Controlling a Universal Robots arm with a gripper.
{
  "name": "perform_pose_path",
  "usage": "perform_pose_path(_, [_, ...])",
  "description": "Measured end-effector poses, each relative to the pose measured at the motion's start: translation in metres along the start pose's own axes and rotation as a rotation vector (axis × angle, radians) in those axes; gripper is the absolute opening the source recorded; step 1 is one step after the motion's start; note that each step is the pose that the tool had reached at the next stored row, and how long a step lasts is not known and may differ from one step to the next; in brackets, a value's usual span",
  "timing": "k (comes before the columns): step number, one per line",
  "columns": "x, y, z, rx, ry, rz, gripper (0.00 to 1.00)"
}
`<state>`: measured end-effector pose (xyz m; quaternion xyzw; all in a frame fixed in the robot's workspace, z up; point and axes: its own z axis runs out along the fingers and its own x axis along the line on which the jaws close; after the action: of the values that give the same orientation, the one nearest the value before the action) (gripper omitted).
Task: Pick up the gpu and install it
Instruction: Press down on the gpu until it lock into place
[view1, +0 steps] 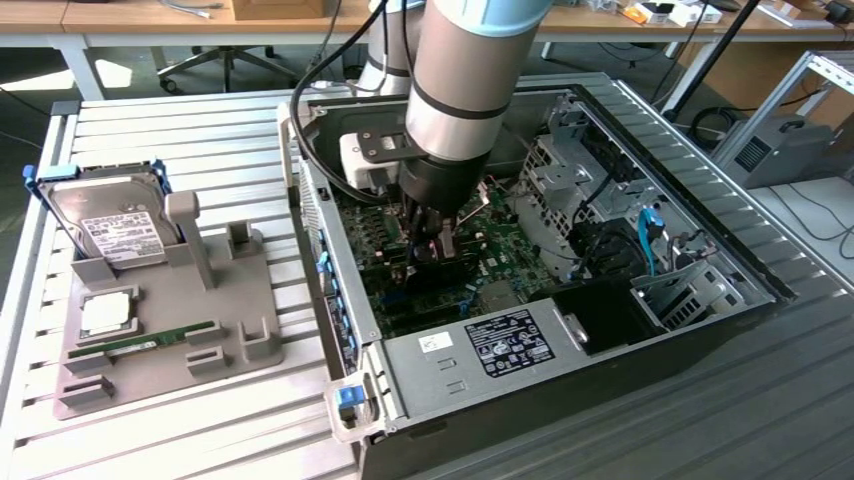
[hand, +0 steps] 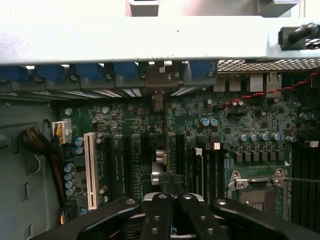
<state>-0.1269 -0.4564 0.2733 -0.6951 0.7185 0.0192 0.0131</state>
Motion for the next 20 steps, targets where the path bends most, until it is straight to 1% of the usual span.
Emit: perform_pose_path(20, [0.0, 0.0004, 0.0023, 0.0003, -0.0003, 0.0, 0.11])
